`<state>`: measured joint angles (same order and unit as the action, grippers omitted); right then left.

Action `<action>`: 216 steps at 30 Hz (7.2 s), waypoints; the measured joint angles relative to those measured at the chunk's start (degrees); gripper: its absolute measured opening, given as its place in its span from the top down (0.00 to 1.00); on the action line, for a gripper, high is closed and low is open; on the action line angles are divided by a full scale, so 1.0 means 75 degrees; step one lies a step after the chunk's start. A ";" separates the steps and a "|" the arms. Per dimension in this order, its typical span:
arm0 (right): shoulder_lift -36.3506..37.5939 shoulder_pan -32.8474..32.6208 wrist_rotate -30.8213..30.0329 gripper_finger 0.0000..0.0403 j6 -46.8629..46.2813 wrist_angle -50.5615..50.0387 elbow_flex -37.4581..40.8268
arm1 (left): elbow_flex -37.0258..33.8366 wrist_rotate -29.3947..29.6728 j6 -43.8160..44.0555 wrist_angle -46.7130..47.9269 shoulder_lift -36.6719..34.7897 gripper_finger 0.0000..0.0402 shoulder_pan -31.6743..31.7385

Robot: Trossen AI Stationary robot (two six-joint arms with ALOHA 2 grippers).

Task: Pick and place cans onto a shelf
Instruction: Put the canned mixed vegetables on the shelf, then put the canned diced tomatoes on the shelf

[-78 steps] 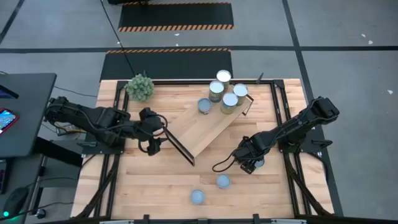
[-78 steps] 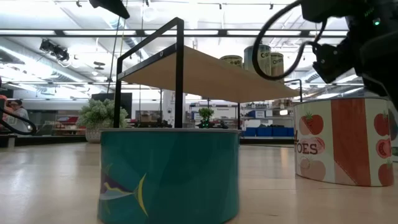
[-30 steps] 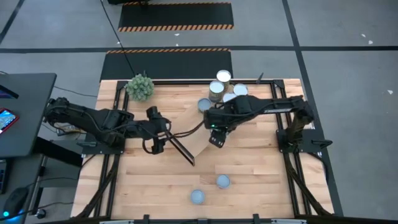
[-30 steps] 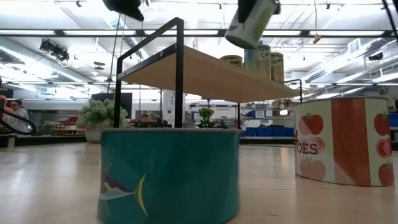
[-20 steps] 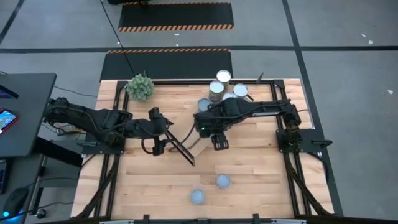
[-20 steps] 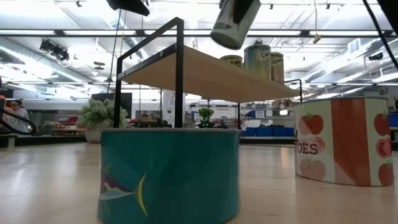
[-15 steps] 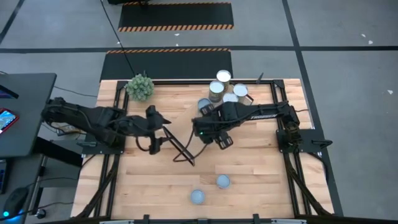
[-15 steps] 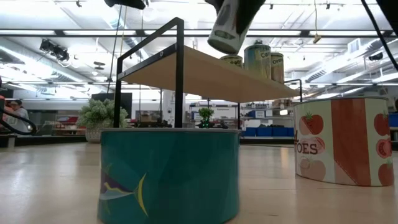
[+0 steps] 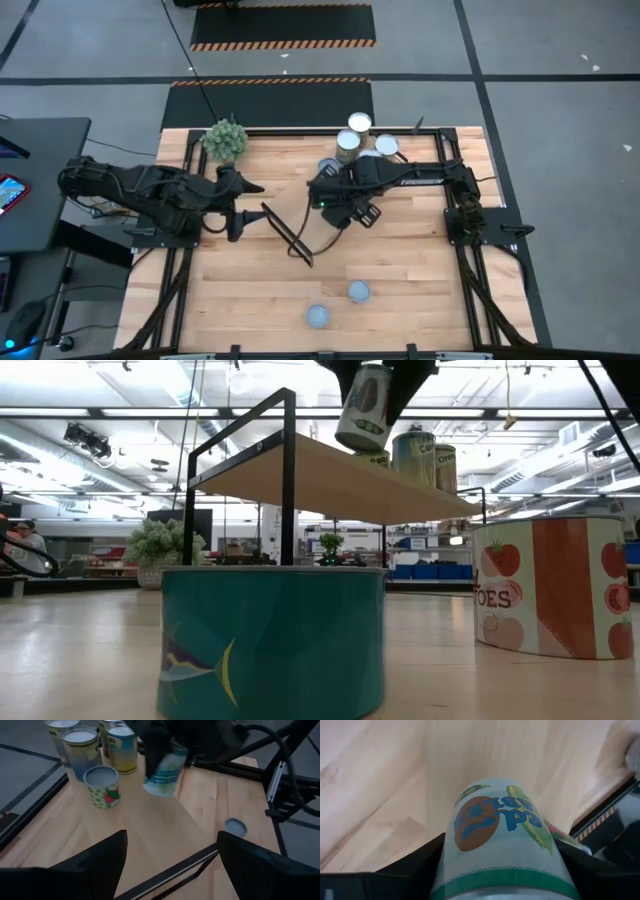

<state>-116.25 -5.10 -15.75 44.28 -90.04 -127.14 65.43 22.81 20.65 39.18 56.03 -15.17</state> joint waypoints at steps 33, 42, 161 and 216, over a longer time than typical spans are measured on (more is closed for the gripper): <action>0.0166 0.0416 -0.1076 0.08 -0.0563 0.0124 0.0974 | 0.0003 -0.0001 0.0112 0.0011 0.0023 0.22 -0.0007; 0.0597 -0.0165 -0.2079 0.09 -0.1146 0.0119 0.0973 | 0.0003 -0.0222 0.0153 0.0009 0.0023 0.22 -0.0009; 0.0632 -0.3385 0.1318 0.19 -0.6875 0.6895 0.6771 | 0.0006 -0.1135 0.0130 0.0065 0.0012 0.22 -0.0009; 0.1102 -0.0212 -0.0360 0.03 -0.4683 0.2746 0.2406 | -0.0781 -0.1669 0.2822 -0.0305 0.1536 0.22 -0.3762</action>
<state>-107.98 -6.69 -18.45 9.15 -69.44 -109.09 59.57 10.29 41.82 36.89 67.55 -43.39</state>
